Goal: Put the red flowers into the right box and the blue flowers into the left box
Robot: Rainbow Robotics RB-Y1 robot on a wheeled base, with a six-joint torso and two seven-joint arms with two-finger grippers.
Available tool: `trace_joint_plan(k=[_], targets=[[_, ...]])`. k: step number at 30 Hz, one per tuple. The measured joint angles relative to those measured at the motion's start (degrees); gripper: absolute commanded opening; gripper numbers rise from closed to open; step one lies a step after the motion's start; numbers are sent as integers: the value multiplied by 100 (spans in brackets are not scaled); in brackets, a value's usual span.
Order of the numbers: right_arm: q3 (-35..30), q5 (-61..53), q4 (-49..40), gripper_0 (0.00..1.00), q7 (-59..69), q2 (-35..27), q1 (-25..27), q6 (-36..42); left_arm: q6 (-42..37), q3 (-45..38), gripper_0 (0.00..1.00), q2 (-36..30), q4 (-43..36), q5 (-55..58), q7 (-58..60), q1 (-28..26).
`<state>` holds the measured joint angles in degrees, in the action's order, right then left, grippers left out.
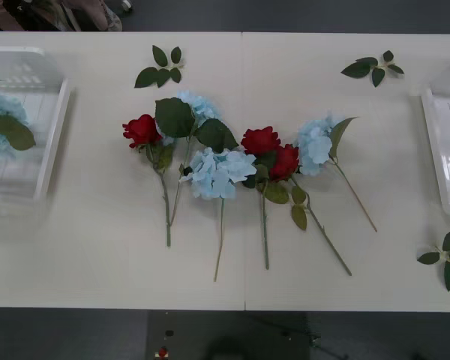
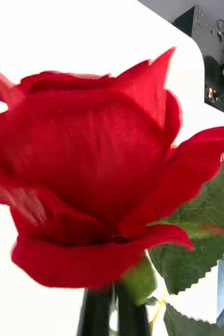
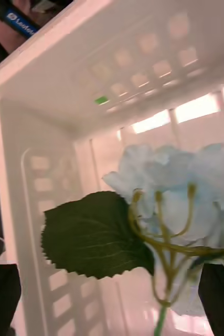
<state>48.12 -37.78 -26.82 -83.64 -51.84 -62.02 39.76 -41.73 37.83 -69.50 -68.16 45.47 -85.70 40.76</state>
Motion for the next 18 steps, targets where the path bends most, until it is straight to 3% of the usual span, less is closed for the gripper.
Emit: trace_joint_plan(k=[3,6,11,14,18], targets=[[0,-2,0,63,0,0,9,-224,-632,55,99,-570,-969,1338,0,0],[0,-293,-7,69,0,-1,53,-363,-1318,-237,98,-909,-1496,2599,0,0],[0,-922,-537,72,-6,-58,363,-386,-2126,-1069,98,-907,-1537,4296,204,-1],[0,-1705,-1513,73,-295,-327,714,-105,-2217,-1192,100,-727,-1590,4518,1113,0],[1,-2707,-3660,72,-613,-1106,1282,504,-2206,-1053,100,-175,-1737,4459,2258,-8]])
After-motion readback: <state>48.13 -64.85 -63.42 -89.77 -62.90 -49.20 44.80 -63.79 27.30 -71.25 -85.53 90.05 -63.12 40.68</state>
